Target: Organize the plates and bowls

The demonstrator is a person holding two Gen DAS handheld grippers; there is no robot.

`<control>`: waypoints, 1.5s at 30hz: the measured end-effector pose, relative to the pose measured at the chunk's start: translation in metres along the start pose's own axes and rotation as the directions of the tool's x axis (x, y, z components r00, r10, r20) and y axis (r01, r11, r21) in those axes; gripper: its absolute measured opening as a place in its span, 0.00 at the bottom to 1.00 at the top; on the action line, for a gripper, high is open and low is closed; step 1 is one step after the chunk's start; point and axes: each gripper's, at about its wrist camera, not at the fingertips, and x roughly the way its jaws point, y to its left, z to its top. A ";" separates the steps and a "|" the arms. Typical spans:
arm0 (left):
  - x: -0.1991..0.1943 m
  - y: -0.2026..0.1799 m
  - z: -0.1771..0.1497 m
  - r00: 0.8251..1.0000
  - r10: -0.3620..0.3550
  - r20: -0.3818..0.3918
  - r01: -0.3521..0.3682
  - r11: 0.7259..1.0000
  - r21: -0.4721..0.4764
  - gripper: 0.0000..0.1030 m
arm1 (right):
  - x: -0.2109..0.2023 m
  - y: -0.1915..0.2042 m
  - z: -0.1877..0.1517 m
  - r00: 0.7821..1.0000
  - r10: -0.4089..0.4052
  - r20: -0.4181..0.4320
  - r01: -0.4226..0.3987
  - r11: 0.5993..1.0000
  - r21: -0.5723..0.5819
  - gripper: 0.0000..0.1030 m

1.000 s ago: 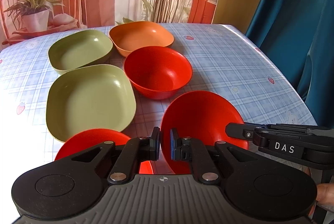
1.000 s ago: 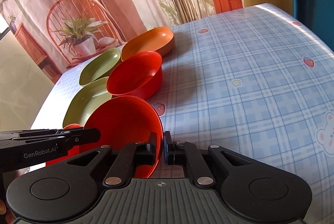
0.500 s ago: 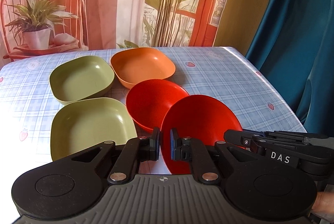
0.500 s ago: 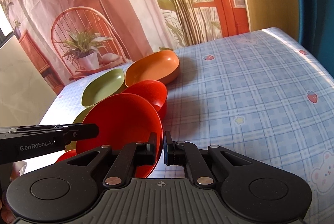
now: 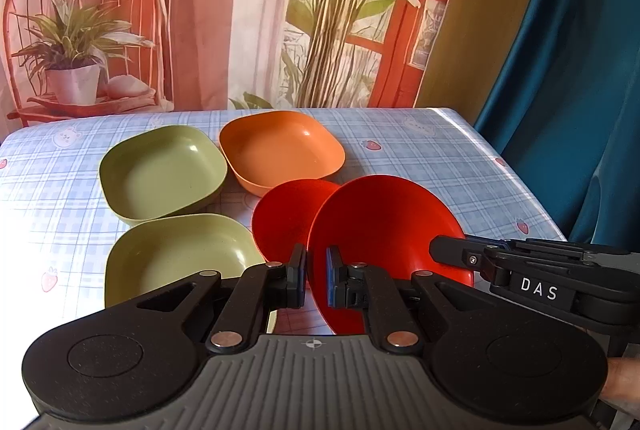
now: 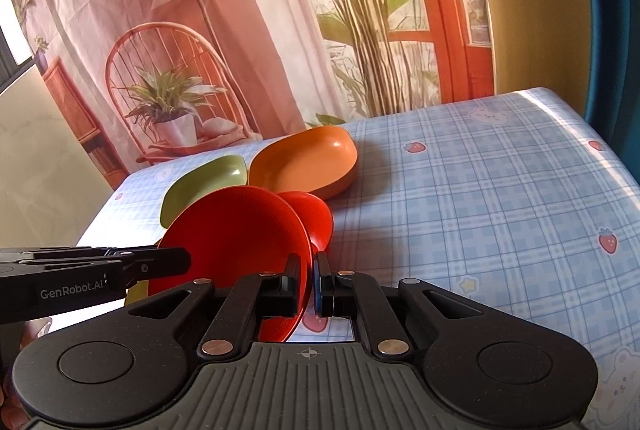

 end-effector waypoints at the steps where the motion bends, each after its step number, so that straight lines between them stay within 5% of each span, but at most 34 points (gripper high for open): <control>1: 0.000 0.000 0.001 1.000 0.000 0.003 0.000 1.000 0.000 0.10 | 0.001 0.000 0.002 1.000 0.000 0.001 0.000 1.000 -0.003 0.06; 29: 0.042 0.030 0.068 0.999 0.008 0.046 -0.004 0.997 -0.080 0.11 | 0.062 0.007 0.094 0.999 0.010 0.040 -0.007 0.997 -0.074 0.06; 45: 0.081 0.036 0.032 0.993 0.053 -0.103 -0.056 0.998 -0.028 0.11 | 0.107 0.004 0.043 0.991 -0.062 -0.118 0.050 0.994 -0.101 0.06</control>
